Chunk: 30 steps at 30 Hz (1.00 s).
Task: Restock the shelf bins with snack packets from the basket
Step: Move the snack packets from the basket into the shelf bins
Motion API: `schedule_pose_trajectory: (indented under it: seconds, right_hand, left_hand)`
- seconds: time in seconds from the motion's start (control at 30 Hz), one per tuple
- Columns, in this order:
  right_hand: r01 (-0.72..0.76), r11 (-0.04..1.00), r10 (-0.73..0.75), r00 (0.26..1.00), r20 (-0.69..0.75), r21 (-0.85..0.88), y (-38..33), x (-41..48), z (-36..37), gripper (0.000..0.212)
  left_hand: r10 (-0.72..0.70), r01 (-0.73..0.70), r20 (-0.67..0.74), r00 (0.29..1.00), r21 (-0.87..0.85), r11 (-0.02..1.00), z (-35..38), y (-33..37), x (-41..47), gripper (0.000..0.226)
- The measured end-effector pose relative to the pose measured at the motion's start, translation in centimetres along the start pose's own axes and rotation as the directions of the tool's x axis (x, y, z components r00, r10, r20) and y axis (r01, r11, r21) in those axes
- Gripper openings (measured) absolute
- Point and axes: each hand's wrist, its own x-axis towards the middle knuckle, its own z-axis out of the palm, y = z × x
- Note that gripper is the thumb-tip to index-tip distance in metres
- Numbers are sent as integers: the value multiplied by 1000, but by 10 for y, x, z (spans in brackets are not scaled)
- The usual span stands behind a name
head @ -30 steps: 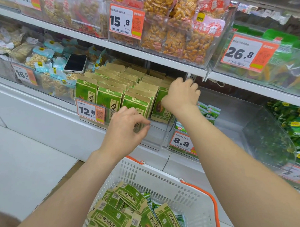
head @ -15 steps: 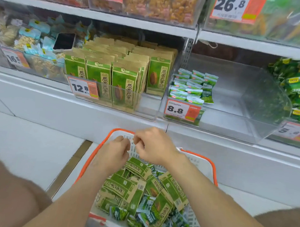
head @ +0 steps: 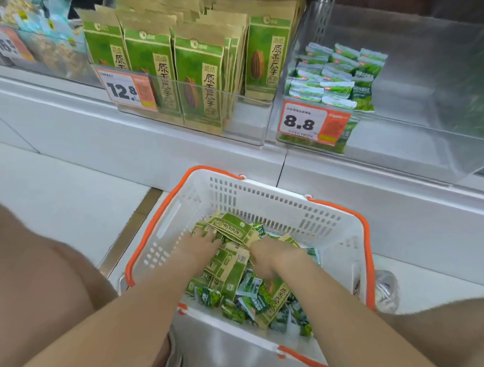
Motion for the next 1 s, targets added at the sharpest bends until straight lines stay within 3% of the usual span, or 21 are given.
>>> schedule_pose_trajectory:
  seconds: [0.17, 0.23, 0.3, 0.37, 0.47, 0.53, 0.57, 0.63, 0.73, 0.83, 0.9, 1.0]
  right_hand:
    - [14, 998, -8, 996, -90, 64, 1, -1, -12, 21]
    - [18, 996, -9, 995, -99, 90, 3, -1, -16, 20]
    - [13, 990, 2, 994, -105, 143, 5, -4, -21, 13]
    - [-32, 978, 62, 988, -142, 204, 7, -3, -25, 36]
    - [-59, 883, 234, 916, -327, 466, 15, 1, -34, 78]
    - [52, 613, 338, 885, -320, 789, 20, -2, -47, 74]
    - [103, 438, 322, 910, -263, 893, 22, -6, -54, 64]
    - [151, 164, 197, 963, -183, 975, 24, -17, -63, 37]
    - [270, 21, 151, 951, -270, 963, 25, -24, -66, 22]
    - [360, 4, 309, 887, -343, 933, 28, -25, -66, 15]
    - [415, 18, 375, 841, -391, 910, 27, -29, -67, 15]
    - [496, -33, 411, 798, -441, 868, 20, -36, -73, 25]
  left_hand:
    - [49, -51, -36, 998, -58, 997, 5, 3, 8, 85]
    - [60, -71, -52, 997, -233, 970, -2, 0, 8, 70]
    - [26, -61, -77, 997, -503, 862, -13, -5, 7, 51]
    - [-30, -13, -41, 999, -786, 618, -29, -7, -2, 39]
    - [-20, 24, 22, 1000, -993, 111, -60, -9, -20, 38]
    - [65, 54, 41, 997, -976, -213, -79, -12, -36, 45]
    - [122, 74, 35, 992, -942, -328, -89, -13, -45, 48]
    - [233, 90, -23, 972, -881, -465, -105, -14, -59, 55]
    - [180, 10, -77, 981, -899, -438, -122, -14, -73, 57]
    - [-30, -211, -209, 977, -952, -221, -124, -20, -75, 55]
    - [-74, -289, -283, 956, -951, -112, -123, -23, -77, 54]
    - [-132, -319, -300, 945, -935, -158, -127, -21, -80, 51]
